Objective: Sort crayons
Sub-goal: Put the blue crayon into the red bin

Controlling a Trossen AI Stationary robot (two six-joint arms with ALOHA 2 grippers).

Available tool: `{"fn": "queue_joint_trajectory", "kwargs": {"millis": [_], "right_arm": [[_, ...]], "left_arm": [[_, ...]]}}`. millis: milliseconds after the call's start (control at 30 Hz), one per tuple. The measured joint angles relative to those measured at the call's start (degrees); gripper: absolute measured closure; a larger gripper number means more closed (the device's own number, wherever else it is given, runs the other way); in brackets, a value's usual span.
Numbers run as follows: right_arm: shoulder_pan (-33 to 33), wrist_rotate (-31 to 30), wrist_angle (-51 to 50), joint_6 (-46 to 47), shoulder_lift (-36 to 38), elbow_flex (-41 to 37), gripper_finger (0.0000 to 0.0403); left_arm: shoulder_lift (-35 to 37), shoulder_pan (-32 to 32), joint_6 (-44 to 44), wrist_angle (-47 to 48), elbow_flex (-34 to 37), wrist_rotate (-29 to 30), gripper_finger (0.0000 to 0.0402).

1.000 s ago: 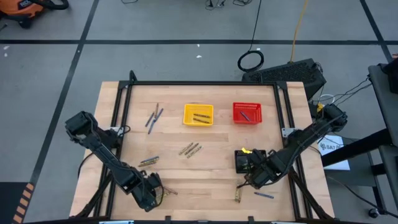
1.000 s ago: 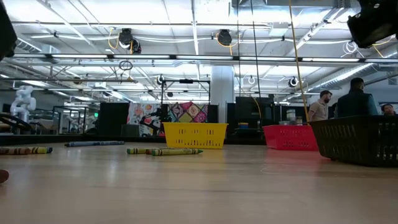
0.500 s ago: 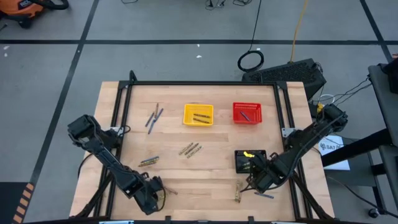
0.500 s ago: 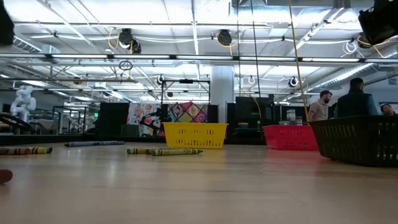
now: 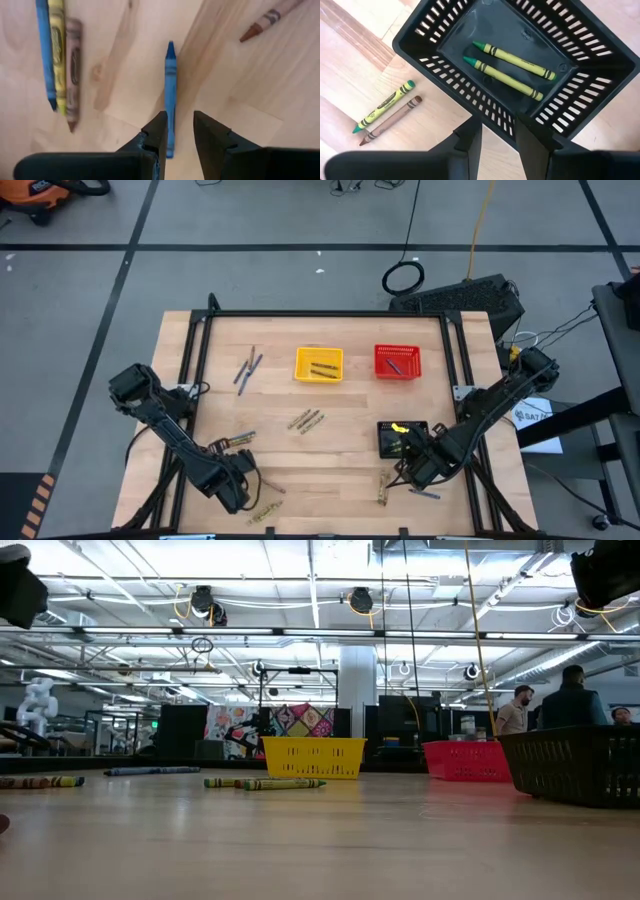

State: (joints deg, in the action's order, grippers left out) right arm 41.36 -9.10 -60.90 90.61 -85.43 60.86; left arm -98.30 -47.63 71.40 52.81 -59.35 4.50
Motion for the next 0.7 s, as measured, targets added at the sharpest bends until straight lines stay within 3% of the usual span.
{"fn": "queue_joint_trajectory", "kwargs": {"millis": [300,700], "right_arm": [[0.0,-0.1,0.0,-1.2,0.0,0.0,0.03],[0.0,-0.1,0.0,-1.3,0.0,0.0,0.03]], "left_arm": [[0.0,2.5,-7.5,0.2,2.8,0.4,0.0316],[0.3,3.5,-8.3,-4.0,5.8,-1.0,0.0316]]}}
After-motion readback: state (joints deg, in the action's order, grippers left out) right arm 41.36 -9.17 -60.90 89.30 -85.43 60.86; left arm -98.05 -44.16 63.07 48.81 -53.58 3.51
